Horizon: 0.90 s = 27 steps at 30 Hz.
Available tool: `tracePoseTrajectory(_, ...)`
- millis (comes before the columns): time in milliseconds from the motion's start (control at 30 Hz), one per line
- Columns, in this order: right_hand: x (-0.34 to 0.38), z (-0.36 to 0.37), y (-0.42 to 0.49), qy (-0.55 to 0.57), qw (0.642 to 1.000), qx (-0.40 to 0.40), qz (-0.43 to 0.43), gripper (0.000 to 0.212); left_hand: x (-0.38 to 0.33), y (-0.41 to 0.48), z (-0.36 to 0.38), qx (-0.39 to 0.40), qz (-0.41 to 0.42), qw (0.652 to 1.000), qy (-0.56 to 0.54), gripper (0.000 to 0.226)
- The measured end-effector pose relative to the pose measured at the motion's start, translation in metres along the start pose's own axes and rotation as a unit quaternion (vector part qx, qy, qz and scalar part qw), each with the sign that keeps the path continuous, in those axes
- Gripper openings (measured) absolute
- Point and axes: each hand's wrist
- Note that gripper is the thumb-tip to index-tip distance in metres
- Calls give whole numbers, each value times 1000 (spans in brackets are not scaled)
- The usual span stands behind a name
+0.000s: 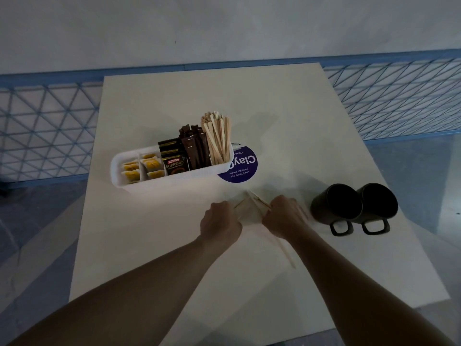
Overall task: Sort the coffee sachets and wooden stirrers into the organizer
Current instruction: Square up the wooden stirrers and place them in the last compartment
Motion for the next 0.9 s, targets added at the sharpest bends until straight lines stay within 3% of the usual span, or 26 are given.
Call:
tracePoseTrajectory(200, 0, 8, -2, 24, 1000, 4, 7, 18, 2, -8, -1, -16, -3, 999, -34, 35)
tracePoseTrajectory(433, -4, 3, 2, 36, 999, -1, 3, 13, 7, -4, -4, 5, -8, 997, -81, 25)
tracePoseTrajectory(567, -7, 0, 1, 73, 997, 8, -3, 14, 3, -3, -3, 13, -4, 996, -85, 32)
tracePoseTrajectory(833, -18, -3, -6, 70, 992, 91, -58, 5, -6, 1, -7, 57, -36, 991, -113, 32)
tracePoseTrajectory(900, -19, -2, -8, 51, 992, 101, -63, 12, -6, 0, -8, 71, -46, 989, -123, 30)
Point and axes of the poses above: each hand's wrist, its own y-axis towards the middle knuckle, its own z-axis out of the palm, x = y × z, and after that the axes turned 9 degrees about z, right-handed
